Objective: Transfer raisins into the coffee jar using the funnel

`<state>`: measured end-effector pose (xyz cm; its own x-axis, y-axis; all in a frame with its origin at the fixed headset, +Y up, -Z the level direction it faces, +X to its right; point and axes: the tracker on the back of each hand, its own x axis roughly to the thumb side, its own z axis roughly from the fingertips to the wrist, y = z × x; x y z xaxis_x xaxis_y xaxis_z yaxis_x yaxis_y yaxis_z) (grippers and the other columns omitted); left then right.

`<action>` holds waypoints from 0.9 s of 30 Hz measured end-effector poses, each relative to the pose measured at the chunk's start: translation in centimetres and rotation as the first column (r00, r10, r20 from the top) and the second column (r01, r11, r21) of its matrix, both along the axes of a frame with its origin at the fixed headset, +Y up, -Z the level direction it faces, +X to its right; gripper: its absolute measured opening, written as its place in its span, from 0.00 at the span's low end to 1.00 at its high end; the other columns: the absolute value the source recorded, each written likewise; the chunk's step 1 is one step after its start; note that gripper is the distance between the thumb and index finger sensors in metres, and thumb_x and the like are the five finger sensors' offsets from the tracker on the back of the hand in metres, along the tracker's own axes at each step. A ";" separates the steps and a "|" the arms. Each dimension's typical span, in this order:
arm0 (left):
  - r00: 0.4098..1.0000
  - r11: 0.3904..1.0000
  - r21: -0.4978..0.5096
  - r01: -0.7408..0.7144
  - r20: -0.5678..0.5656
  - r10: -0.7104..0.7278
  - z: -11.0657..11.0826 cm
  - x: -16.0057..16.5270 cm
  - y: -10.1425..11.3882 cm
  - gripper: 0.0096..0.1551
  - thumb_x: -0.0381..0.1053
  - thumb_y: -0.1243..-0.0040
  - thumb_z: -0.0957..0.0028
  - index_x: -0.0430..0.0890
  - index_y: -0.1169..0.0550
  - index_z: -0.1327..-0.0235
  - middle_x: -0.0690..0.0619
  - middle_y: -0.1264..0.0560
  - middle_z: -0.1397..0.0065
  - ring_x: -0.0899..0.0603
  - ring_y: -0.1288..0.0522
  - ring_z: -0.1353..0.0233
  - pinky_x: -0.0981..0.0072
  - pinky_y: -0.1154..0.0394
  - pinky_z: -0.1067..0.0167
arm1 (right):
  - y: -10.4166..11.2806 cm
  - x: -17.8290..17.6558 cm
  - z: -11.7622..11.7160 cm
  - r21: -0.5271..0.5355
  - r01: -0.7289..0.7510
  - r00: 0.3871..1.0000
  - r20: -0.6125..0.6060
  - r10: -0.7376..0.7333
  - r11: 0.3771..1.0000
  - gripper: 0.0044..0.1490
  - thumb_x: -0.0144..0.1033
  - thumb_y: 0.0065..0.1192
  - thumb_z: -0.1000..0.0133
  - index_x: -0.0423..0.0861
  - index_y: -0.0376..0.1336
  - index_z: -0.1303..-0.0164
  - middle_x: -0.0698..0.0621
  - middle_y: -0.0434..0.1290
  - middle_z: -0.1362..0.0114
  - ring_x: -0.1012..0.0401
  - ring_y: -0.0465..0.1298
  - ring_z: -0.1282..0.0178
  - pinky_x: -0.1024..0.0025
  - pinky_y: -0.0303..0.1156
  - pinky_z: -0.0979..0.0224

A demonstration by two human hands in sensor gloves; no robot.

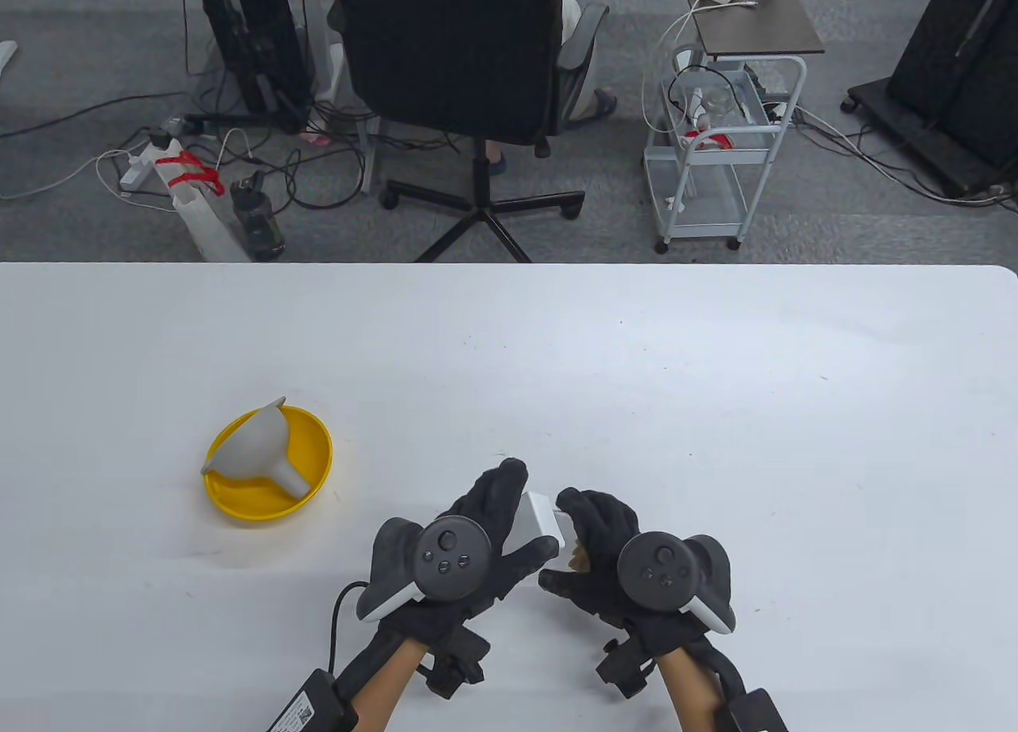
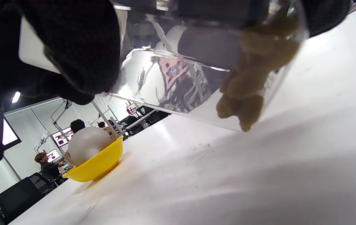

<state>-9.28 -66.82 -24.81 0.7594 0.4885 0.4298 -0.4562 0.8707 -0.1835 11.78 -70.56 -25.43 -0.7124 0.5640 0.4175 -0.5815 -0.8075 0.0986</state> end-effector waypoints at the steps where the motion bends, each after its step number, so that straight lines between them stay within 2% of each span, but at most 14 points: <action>1: 1.000 0.999 -0.023 -0.023 0.015 0.024 0.0 0.1 0.0 0.51 0.70 0.52 0.33 0.38 0.46 0.10 0.32 0.32 0.15 0.27 0.28 0.24 0.34 0.33 0.32 | -0.1 0.0 -0.1 -0.004 -0.011 1.000 -0.006 0.011 1.000 0.58 0.54 0.76 0.46 0.52 0.41 0.18 0.32 0.53 0.19 0.30 0.57 0.21 0.25 0.65 0.31; 3: 0.998 0.998 -0.052 -0.023 0.053 0.025 -0.1 0.0 0.1 0.50 0.69 0.49 0.33 0.41 0.47 0.10 0.34 0.34 0.13 0.27 0.31 0.21 0.32 0.35 0.30 | -0.1 0.1 -0.1 -0.016 0.001 1.000 -0.005 -0.001 1.000 0.58 0.54 0.76 0.46 0.53 0.41 0.18 0.32 0.53 0.19 0.30 0.57 0.21 0.25 0.65 0.31; 4: 0.994 0.998 -0.058 -0.028 0.100 0.033 -0.2 -0.1 0.1 0.49 0.67 0.46 0.33 0.45 0.48 0.09 0.36 0.38 0.09 0.26 0.36 0.17 0.29 0.40 0.27 | -0.2 0.2 -0.1 -0.019 0.000 1.000 -0.002 0.000 1.000 0.58 0.54 0.76 0.46 0.53 0.41 0.19 0.32 0.53 0.19 0.30 0.57 0.21 0.25 0.66 0.31; 7: 0.981 0.998 -0.061 -0.022 0.191 0.034 0.0 0.0 0.1 0.45 0.58 0.37 0.35 0.56 0.47 0.10 0.45 0.46 0.04 0.26 0.45 0.12 0.26 0.46 0.25 | -0.1 0.4 -0.1 -0.020 -0.002 1.000 0.004 0.002 1.000 0.58 0.53 0.77 0.46 0.54 0.41 0.19 0.32 0.52 0.18 0.30 0.57 0.20 0.25 0.66 0.31; 9: 0.977 1.000 -0.025 -0.003 0.213 0.008 0.1 0.2 0.2 0.43 0.51 0.34 0.37 0.62 0.44 0.14 0.49 0.48 0.04 0.28 0.47 0.10 0.27 0.48 0.23 | -0.1 0.4 -0.2 -0.019 0.001 1.000 0.006 0.000 1.000 0.58 0.53 0.77 0.46 0.54 0.41 0.19 0.33 0.52 0.18 0.30 0.57 0.20 0.25 0.66 0.31; 11: 0.973 0.999 0.029 0.019 0.229 -0.025 0.2 0.4 0.4 0.36 0.46 0.35 0.37 0.64 0.38 0.19 0.55 0.46 0.05 0.33 0.48 0.09 0.30 0.49 0.22 | -0.2 0.4 -0.2 -0.026 0.007 1.000 -0.001 -0.007 1.000 0.58 0.52 0.77 0.46 0.54 0.41 0.19 0.33 0.52 0.18 0.30 0.56 0.20 0.25 0.65 0.31; 13: 0.973 0.999 0.044 0.008 0.231 -0.017 0.3 0.4 0.4 0.32 0.48 0.35 0.37 0.64 0.34 0.22 0.54 0.45 0.05 0.34 0.47 0.09 0.30 0.49 0.21 | -0.2 0.3 -0.1 -0.018 -0.016 1.000 -0.004 0.016 1.000 0.59 0.53 0.77 0.46 0.54 0.41 0.19 0.33 0.52 0.18 0.30 0.56 0.20 0.26 0.65 0.30; 15: 0.972 0.999 0.013 -0.044 0.232 0.039 0.2 0.2 0.1 0.33 0.56 0.37 0.36 0.62 0.36 0.19 0.46 0.50 0.04 0.30 0.48 0.09 0.29 0.49 0.22 | -0.1 0.3 -0.1 -0.010 -0.014 1.000 -0.004 0.014 1.000 0.59 0.53 0.77 0.46 0.54 0.40 0.19 0.33 0.52 0.18 0.30 0.56 0.20 0.26 0.65 0.30; 18: 0.990 0.991 0.012 -0.133 0.059 0.132 0.1 -0.3 -0.4 0.46 0.66 0.46 0.34 0.50 0.48 0.10 0.34 0.49 0.07 0.25 0.44 0.13 0.28 0.44 0.25 | 0.1 0.3 0.1 0.008 0.006 1.000 -0.003 -0.006 1.000 0.59 0.53 0.77 0.46 0.54 0.40 0.19 0.33 0.51 0.17 0.30 0.56 0.20 0.26 0.65 0.30; 20: 0.991 0.991 -0.009 -0.131 -0.002 0.131 0.0 -0.5 -0.5 0.52 0.70 0.50 0.34 0.43 0.51 0.09 0.32 0.46 0.08 0.24 0.40 0.16 0.30 0.40 0.27 | 0.4 0.3 0.3 0.048 -0.011 1.000 0.006 0.010 0.999 0.59 0.53 0.76 0.46 0.54 0.40 0.19 0.33 0.52 0.18 0.30 0.56 0.19 0.26 0.65 0.30; 22: 0.993 0.990 -0.074 -0.119 -0.017 0.119 -0.1 -0.5 -0.7 0.54 0.73 0.54 0.34 0.40 0.50 0.09 0.29 0.39 0.11 0.25 0.34 0.20 0.32 0.36 0.29 | 0.6 0.3 0.3 0.063 -0.003 1.000 0.015 0.002 0.998 0.59 0.53 0.76 0.46 0.54 0.40 0.19 0.33 0.52 0.18 0.31 0.56 0.19 0.26 0.65 0.30; 24: 0.987 0.980 -0.121 -0.160 -0.011 0.160 -0.1 -0.3 -0.7 0.53 0.72 0.53 0.33 0.37 0.47 0.11 0.31 0.32 0.15 0.26 0.28 0.25 0.35 0.32 0.32 | 0.6 0.4 0.3 0.060 0.000 1.000 0.016 0.000 0.998 0.59 0.53 0.77 0.46 0.54 0.40 0.19 0.33 0.52 0.18 0.30 0.56 0.19 0.26 0.65 0.30; 27: 0.988 0.981 -0.115 -0.156 -0.003 0.157 -0.1 -0.3 -0.5 0.52 0.72 0.51 0.33 0.37 0.45 0.11 0.32 0.32 0.15 0.26 0.28 0.25 0.34 0.33 0.32 | 0.5 0.5 0.3 0.055 0.004 1.000 0.014 -0.004 0.998 0.59 0.53 0.77 0.46 0.55 0.40 0.19 0.34 0.51 0.17 0.31 0.56 0.19 0.26 0.65 0.30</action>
